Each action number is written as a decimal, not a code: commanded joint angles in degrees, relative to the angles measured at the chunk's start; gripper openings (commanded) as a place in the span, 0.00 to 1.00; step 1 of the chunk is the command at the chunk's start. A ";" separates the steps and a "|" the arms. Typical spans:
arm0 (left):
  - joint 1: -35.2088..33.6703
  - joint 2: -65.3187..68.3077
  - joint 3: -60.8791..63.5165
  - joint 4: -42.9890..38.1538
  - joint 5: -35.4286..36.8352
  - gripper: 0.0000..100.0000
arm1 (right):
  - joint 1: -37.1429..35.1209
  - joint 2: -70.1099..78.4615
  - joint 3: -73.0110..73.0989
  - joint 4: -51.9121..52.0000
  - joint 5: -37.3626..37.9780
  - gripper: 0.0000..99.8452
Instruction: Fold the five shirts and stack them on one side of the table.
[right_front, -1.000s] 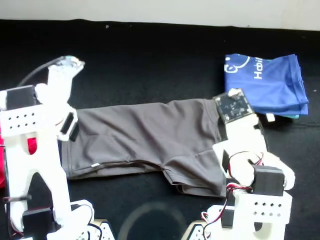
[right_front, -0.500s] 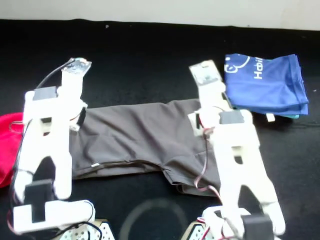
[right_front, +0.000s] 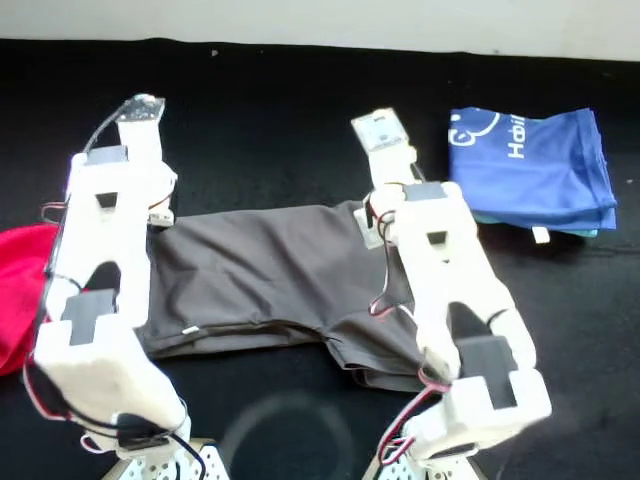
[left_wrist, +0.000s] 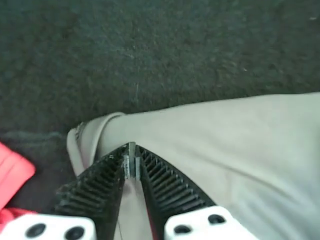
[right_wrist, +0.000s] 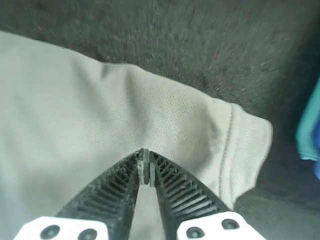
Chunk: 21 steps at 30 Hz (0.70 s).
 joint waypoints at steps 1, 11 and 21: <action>-3.47 4.53 -6.73 -0.62 0.70 0.01 | 1.27 4.70 -4.97 -0.84 -0.35 0.01; -9.63 17.36 -22.64 -0.35 0.44 0.01 | 7.87 13.23 -16.04 -0.84 -0.18 0.01; -6.55 24.22 -43.12 13.01 0.70 0.01 | 7.52 13.14 -18.33 1.71 -0.26 0.01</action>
